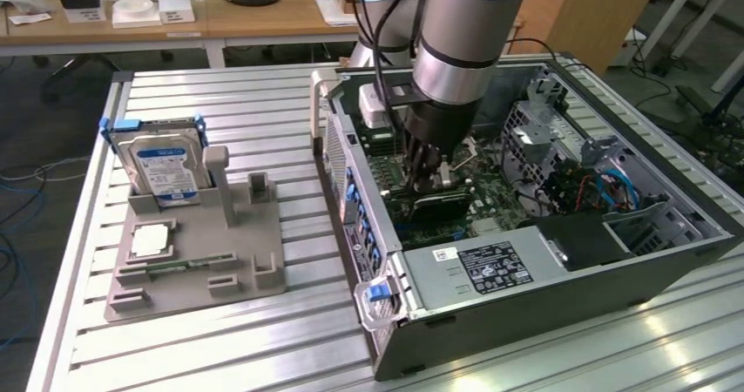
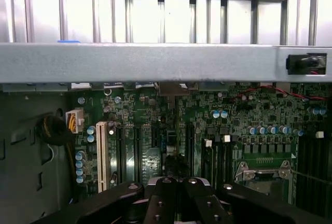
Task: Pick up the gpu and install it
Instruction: 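Press down on the gpu until it lock into place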
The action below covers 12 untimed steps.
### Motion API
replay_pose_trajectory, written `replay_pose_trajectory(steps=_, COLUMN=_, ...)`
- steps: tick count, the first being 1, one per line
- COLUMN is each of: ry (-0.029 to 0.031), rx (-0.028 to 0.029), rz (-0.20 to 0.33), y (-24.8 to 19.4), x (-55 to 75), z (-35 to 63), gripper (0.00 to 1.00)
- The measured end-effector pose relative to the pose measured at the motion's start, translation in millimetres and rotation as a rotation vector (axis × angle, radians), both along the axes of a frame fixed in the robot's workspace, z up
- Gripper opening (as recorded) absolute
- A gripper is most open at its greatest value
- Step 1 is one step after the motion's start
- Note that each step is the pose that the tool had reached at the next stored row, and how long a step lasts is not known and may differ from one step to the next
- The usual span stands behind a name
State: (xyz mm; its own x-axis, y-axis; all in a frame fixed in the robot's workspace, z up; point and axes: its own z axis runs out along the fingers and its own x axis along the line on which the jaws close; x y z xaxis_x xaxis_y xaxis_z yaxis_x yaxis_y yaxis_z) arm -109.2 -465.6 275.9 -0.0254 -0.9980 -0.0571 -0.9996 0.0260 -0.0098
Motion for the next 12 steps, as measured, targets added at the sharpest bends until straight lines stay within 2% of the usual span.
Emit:
replay_pose_trajectory(steps=9, ry=-0.0001, rx=0.0002, rz=0.000, y=3.5, x=-4.5, z=-10.6, gripper=0.11)
replay_pose_trajectory(steps=12, ry=0.0015, rx=-0.0025, rz=0.000, y=3.6, x=-4.9, z=-14.5, gripper=0.11)
